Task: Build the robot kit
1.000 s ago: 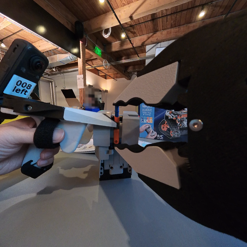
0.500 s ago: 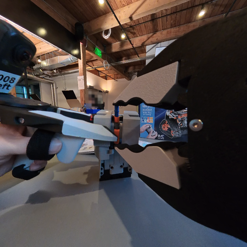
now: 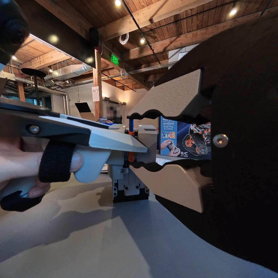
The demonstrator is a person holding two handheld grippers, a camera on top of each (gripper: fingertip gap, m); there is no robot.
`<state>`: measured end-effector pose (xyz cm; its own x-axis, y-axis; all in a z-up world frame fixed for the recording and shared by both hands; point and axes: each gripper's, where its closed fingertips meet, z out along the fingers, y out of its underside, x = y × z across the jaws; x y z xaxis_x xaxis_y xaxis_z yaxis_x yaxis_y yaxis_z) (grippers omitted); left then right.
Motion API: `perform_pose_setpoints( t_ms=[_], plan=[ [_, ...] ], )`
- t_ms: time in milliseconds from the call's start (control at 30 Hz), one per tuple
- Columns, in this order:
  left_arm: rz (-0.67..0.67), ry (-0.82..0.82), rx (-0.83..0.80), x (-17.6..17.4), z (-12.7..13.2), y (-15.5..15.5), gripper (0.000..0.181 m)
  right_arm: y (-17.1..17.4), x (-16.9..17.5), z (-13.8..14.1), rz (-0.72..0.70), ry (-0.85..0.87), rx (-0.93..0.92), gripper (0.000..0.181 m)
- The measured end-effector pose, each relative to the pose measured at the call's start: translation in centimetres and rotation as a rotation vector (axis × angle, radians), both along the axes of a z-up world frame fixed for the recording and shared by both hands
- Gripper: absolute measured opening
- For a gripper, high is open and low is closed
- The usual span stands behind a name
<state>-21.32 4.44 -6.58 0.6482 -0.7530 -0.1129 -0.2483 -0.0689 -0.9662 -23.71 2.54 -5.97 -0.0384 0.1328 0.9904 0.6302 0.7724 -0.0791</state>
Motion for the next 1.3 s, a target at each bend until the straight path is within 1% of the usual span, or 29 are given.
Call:
perform_pose_setpoints(
  t_ms=[67,133,233,267,467,667,767,867,1000,1067,1167,1300],
  plan=[
    [0.025,-0.01,-0.034,0.1,-0.4,0.3,0.071,0.0,0.1,0.0,0.004,-0.008,0.008,0.055],
    [0.053,-0.019,-0.041,0.0,-0.4,0.6,0.063,0.0,0.2,0.0,0.012,-0.019,0.019,0.054],
    [0.05,-0.038,-0.04,0.0,-0.4,0.6,0.059,0.1,0.3,0.2,0.03,-0.025,0.016,0.053],
    [0.055,-0.042,-0.037,-0.1,-0.4,0.7,0.059,0.2,0.3,0.2,0.035,-0.022,0.022,0.051],
    [0.051,-0.062,-0.026,-0.2,-0.4,0.8,0.059,0.2,0.3,0.2,0.085,-0.014,0.034,0.052],
    [0.044,-0.042,0.001,0.0,-0.4,0.9,0.06,0.0,0.5,0.2,0.15,-0.001,0.064,0.052],
    [0.054,-0.003,0.032,0.2,-0.5,1.0,0.061,-0.1,0.6,0.2,0.189,0.021,0.067,0.052],
    [0.056,-0.007,0.039,0.3,-0.5,1.2,0.06,-0.3,1.3,0.4,0.22,0.05,0.072,0.054],
    [0.017,-0.024,0.037,0.3,-0.5,1.1,0.06,-0.2,2.5,0.5,0.247,0.079,-0.028,0.058],
    [-0.02,-0.024,0.041,0.4,-0.5,0.9,0.06,-0.4,2.6,0.5,0.266,0.108,-0.11,0.062],
    [-0.085,-0.038,0.031,0.7,-0.4,0.2,0.059,-0.5,2.6,0.4,0.261,0.121,-0.171,0.066],
    [-0.196,-0.073,-0.013,1.3,-0.4,-1.0,0.058,-2.6,2.9,-0.1,0.299,0.071,-0.259,0.073]
  ],
)
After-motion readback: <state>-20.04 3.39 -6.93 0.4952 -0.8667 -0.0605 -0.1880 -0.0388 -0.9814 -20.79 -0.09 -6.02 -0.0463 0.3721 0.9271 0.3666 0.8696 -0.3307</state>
